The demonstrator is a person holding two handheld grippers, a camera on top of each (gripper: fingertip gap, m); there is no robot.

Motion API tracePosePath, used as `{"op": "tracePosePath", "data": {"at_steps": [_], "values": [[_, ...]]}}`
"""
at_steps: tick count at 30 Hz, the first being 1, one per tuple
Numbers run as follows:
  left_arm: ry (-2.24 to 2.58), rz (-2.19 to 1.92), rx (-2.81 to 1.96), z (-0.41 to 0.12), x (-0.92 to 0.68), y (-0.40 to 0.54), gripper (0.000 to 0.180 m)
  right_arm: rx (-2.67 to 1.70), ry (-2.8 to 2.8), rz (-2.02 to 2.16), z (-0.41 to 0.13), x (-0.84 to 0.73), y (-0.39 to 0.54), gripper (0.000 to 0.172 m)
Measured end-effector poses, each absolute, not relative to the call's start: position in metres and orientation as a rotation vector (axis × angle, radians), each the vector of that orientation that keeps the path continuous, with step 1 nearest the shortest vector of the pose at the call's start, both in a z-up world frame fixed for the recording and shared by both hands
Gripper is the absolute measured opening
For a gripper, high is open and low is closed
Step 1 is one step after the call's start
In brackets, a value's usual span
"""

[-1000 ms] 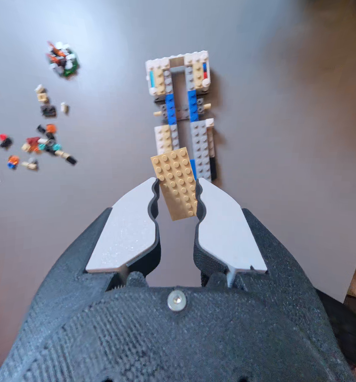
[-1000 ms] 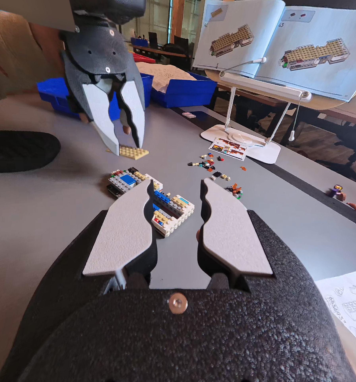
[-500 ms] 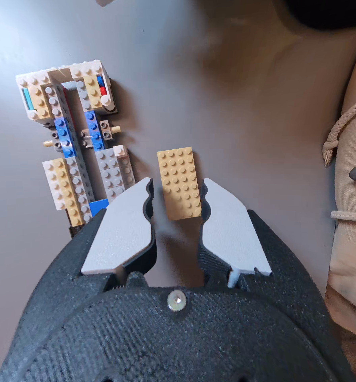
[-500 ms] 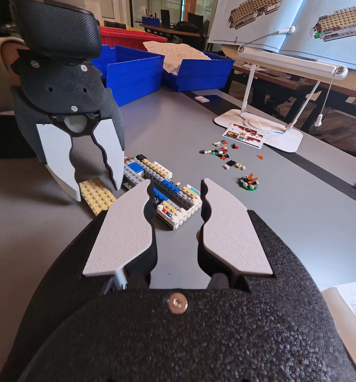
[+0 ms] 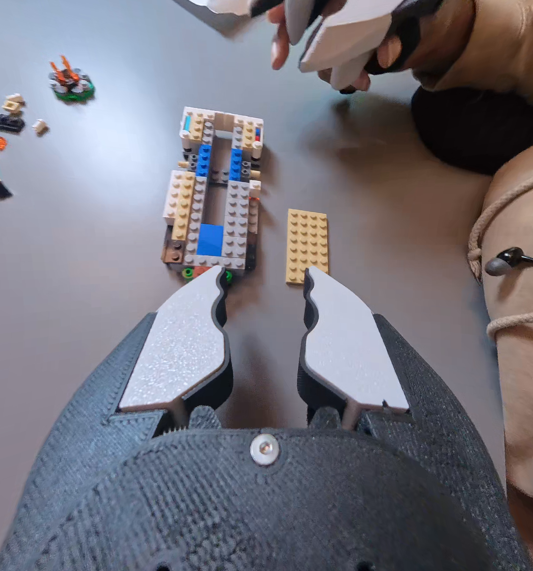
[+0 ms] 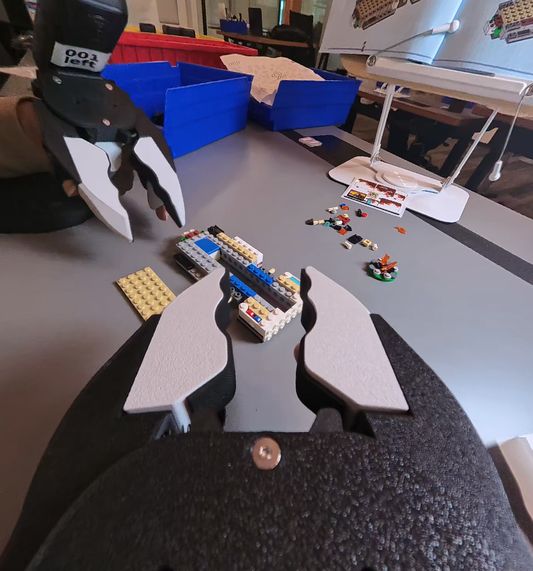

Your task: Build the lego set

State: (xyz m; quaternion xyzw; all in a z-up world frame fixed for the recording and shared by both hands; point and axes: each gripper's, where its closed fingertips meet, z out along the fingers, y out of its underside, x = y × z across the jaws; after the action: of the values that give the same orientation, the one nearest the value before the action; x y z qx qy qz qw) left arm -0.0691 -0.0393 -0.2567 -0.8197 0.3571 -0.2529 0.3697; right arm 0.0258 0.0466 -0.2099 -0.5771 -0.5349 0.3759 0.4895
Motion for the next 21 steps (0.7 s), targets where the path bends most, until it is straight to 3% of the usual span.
{"op": "tracePosePath", "data": {"at_steps": [15,21], "values": [[1.110,-0.630,-2.138,-0.278,-0.040,-0.057,0.058,-1.426,-1.260,0.978,-0.210,0.029,0.053,0.043],[1.151,-0.460,-2.162,-0.287,-0.039,-0.054,0.054,-1.423,-1.269,0.967,-0.211,0.029,0.052,0.043]]}}
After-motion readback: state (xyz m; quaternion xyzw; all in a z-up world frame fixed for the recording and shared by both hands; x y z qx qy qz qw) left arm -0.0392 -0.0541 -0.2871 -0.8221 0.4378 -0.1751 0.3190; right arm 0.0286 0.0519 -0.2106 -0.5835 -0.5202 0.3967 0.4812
